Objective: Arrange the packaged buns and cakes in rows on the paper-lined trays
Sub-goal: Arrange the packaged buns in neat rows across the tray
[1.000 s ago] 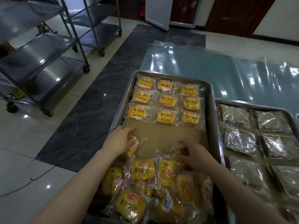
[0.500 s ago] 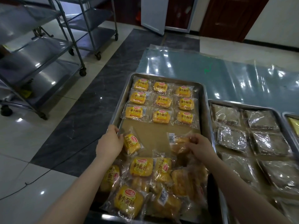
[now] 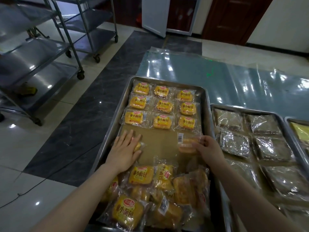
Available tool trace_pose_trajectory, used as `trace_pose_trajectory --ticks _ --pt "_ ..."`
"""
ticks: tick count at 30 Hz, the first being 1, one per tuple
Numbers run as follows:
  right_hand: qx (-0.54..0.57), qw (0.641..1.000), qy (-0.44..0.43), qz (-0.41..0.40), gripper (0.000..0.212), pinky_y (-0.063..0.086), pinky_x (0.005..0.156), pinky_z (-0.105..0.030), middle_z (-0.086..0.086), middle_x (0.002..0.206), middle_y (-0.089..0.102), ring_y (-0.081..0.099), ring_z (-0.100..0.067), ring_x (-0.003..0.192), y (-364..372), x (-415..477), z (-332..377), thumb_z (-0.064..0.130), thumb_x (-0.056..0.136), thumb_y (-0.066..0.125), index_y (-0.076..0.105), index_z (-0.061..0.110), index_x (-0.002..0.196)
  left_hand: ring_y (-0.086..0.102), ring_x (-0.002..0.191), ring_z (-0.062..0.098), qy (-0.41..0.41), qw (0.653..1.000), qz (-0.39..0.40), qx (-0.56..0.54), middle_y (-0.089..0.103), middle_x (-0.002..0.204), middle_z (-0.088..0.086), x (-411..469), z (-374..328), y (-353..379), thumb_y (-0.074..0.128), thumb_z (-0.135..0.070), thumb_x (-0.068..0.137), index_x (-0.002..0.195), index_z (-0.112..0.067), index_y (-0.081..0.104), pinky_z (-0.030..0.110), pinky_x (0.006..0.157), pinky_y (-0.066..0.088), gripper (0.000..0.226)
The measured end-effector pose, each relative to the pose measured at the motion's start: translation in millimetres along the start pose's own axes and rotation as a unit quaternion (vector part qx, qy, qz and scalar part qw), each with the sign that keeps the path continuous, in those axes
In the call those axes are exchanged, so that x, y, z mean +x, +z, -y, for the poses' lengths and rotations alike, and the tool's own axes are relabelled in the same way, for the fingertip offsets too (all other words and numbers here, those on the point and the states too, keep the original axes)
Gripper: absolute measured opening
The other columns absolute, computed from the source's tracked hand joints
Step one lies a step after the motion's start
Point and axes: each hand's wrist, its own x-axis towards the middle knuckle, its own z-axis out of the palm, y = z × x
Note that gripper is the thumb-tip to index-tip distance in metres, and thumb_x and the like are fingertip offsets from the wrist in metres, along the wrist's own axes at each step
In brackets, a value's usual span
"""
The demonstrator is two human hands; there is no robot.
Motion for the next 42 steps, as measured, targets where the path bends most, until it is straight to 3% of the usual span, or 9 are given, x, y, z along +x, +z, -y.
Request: trace_pose_trajectory --ticks 4,7,12,15,20,24,32,37,42 --pt "0.03 0.999 0.001 -0.033 0.024 0.044 0.048 -0.011 0.01 0.091 0.065 0.063 -0.002 0.075 -3.6 -8.8 -8.2 0.03 0.086 0.068 0.058 0.025 0.106 -0.022 0.139 0.024 -0.125 0.99 -0.049 -0.032 -0.018 0.155 0.007 8.6 -15.4 9.1 0.045 -0.06 0.086 0.147 -0.024 -0.016 0.042 0.111 -0.011 0.093" --pt "0.032 0.99 -0.077 -0.115 0.025 0.042 0.051 -0.008 0.015 0.091 0.061 0.059 0.003 0.077 -7.1 -17.3 -5.9 0.029 0.083 0.071 0.054 0.031 0.101 -0.024 0.138 0.025 -0.159 0.983 -0.054 -0.079 -0.027 0.149 0.005 14.5 -22.8 8.6 0.038 -0.068 0.083 0.145 -0.021 -0.021 0.041 0.109 -0.014 0.098" --pt "-0.06 0.99 -0.125 0.025 0.029 0.042 0.052 -0.008 0.014 0.088 0.058 0.058 0.004 0.072 10.3 -21.6 -3.4 0.028 0.082 0.072 0.061 0.033 0.109 -0.021 0.138 0.014 -0.148 0.954 -0.12 -0.232 -0.018 0.154 -0.002 12.5 -32.1 -3.9 0.04 -0.055 0.09 0.148 -0.026 -0.01 0.039 0.112 -0.002 0.082" --pt "-0.103 0.987 -0.122 0.01 0.024 0.038 0.055 -0.009 0.015 0.093 0.058 0.054 0.003 0.078 20.0 -18.3 -8.6 0.023 0.088 0.065 0.059 0.043 0.1 -0.01 0.142 0.012 -0.092 0.961 -0.154 -0.212 -0.002 0.156 -0.006 0.9 -29.4 -6.9 0.041 -0.044 0.093 0.149 -0.028 0.013 0.037 0.113 0.003 0.065" --pt "-0.235 0.95 -0.206 0.012 0.026 0.045 0.086 -0.027 0.008 0.114 0.059 0.052 -0.014 0.109 25.3 0.7 -5.4 0.011 0.087 0.06 0.066 0.027 0.106 -0.021 0.14 0.013 -0.006 0.992 -0.032 -0.125 -0.01 0.155 -0.008 -5.0 -19.5 1.6 0.048 -0.023 0.092 0.143 -0.042 0.021 0.036 0.112 -0.009 0.061" --pt "-0.31 0.915 -0.235 0.105 0.044 0.025 0.111 -0.037 0.006 0.15 0.035 0.028 -0.021 0.138 38.9 0.6 5.7 0.017 0.09 0.058 0.052 0.032 0.132 -0.039 0.132 0.012 0.019 0.995 0.015 -0.102 -0.028 0.15 -0.008 -6.0 -9.4 9.2 0.045 -0.022 0.091 0.143 -0.045 0.007 0.037 0.111 -0.016 0.068" --pt "-0.503 0.789 -0.252 0.249 0.075 0.026 0.109 -0.056 0.002 0.157 -0.024 -0.006 -0.032 0.145 70.0 -7.9 17.5 0.042 0.097 0.044 -0.009 0.033 0.15 -0.045 0.127 0.009 0.025 0.991 0.057 -0.119 -0.035 0.147 -0.009 -7.6 -8.0 7.6 0.043 -0.023 0.093 0.138 -0.049 -0.003 0.035 0.107 -0.021 0.07" --pt "-0.518 0.769 -0.276 0.253 0.083 0.007 0.115 -0.053 0.002 0.154 -0.03 -0.021 -0.031 0.143 71.7 -5.0 13.9 0.044 0.096 0.044 -0.018 0.028 0.149 -0.043 0.129 0.011 0.026 0.989 0.072 -0.13 -0.034 0.147 -0.009 -8.8 -8.5 0.7 0.043 -0.023 0.094 0.139 -0.049 -0.003 0.034 0.107 -0.021 0.069" --pt "-0.466 0.793 -0.275 0.281 0.081 0.009 0.115 -0.049 0.008 0.155 -0.024 -0.018 -0.022 0.143 65.8 1.6 18.3 0.04 0.095 0.048 -0.012 0.034 0.15 -0.035 0.133 0.011 0.024 0.983 0.077 -0.167 -0.026 0.151 -0.009 -8.7 -11.3 -5.6 0.046 -0.024 0.094 0.14 -0.048 0.005 0.036 0.108 -0.019 0.067"
